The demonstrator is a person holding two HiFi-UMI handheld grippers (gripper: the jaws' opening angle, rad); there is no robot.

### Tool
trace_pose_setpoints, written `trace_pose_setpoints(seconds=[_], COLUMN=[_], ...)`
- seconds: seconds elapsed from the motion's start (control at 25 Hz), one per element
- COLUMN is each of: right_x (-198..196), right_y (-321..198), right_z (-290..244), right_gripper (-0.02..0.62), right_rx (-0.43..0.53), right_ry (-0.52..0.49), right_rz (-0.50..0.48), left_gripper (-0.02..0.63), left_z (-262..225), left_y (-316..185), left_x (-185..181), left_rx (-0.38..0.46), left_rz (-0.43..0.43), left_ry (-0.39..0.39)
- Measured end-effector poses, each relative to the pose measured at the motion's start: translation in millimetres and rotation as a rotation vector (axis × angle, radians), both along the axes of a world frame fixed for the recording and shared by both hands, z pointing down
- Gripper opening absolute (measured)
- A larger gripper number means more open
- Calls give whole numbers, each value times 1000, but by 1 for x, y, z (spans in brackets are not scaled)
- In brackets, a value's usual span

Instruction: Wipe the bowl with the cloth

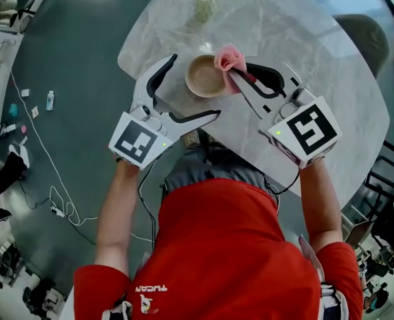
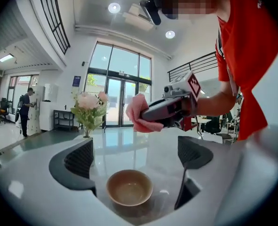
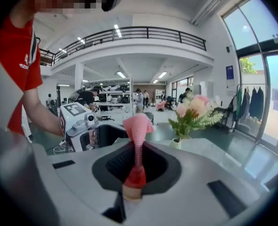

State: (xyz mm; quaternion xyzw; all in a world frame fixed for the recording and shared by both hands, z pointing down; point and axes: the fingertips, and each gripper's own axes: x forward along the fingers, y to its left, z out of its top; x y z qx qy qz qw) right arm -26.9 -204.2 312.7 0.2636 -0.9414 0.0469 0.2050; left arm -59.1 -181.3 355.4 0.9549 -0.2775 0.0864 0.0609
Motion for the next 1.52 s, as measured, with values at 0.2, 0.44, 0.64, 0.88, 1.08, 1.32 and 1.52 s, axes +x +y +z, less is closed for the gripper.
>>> trace_pose_setpoints(seconds=[0.2, 0.44, 0.64, 0.88, 1.08, 1.32, 1.52], right_x=[15, 30, 35, 36, 37, 31, 28], right_y=[19, 43, 69, 92, 104, 119, 127], right_z=[-45, -74, -88, -92, -97, -103, -99], right_gripper=[21, 21, 21, 21, 21, 21, 21], right_rx=[97, 159, 184, 192, 214, 219, 221], right_ry=[-165, -284, -340, -386, -418, -461, -448], right_rz=[24, 28, 22, 19, 5, -21, -33], left_gripper=[513, 418, 303, 212, 134, 41, 6], left_z=[-40, -70, -92, -103, -111, -113, -111], left_y=[18, 33, 47, 59, 66, 72, 76], left_x=[-3, -7, -10, -12, -15, -21, -23], left_rx=[39, 101, 138, 172, 186, 193, 190], left_rz=[-28, -74, -115, -149, -175, -202, -199], left_ry=[25, 53, 79, 95, 109, 95, 88])
